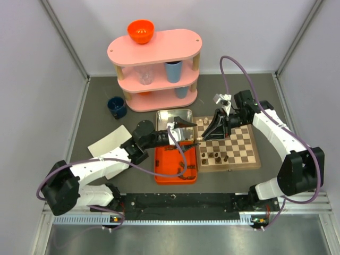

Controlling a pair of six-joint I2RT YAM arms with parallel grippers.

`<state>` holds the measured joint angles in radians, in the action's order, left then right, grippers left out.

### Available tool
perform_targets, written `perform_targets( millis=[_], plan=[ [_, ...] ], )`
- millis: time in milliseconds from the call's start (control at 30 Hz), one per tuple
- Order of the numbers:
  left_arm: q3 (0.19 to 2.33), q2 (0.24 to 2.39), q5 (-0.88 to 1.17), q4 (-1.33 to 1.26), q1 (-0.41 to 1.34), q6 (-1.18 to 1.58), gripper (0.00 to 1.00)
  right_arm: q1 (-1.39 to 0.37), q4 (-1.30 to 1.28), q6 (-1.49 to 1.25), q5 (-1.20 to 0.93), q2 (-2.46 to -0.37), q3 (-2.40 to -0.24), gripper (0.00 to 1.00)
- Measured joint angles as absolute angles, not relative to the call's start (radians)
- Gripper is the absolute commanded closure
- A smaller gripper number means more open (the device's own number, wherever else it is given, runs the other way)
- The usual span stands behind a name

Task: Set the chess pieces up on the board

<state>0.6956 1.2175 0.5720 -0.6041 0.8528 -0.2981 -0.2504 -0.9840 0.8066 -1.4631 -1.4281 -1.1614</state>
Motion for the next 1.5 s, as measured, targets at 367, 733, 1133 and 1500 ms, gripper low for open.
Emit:
perform_targets(
  millis=[367,733,1133,1500],
  plan=[
    [0.739,1.229,0.587,-0.501,0.865,-0.405,0.45,-0.25,-0.984,0.806,-1.464,-1.428,-1.161,1.0],
    [0.748,1.243,0.592,-0.428,0.874,-0.444,0.65,-0.247,-0.984,0.8,-1.464,-1.428,-1.161,1.0],
    [0.769,1.253,0.612,-0.398,0.874,-0.442,1.0,-0.245,-0.985,0.799,-1.464,-1.428,-1.161,0.99],
    [0.799,1.25,0.606,-0.335,0.873,-0.375,1.0,-0.244,-0.989,0.8,-1.464,-1.428,-1.161,0.72]
  ],
)
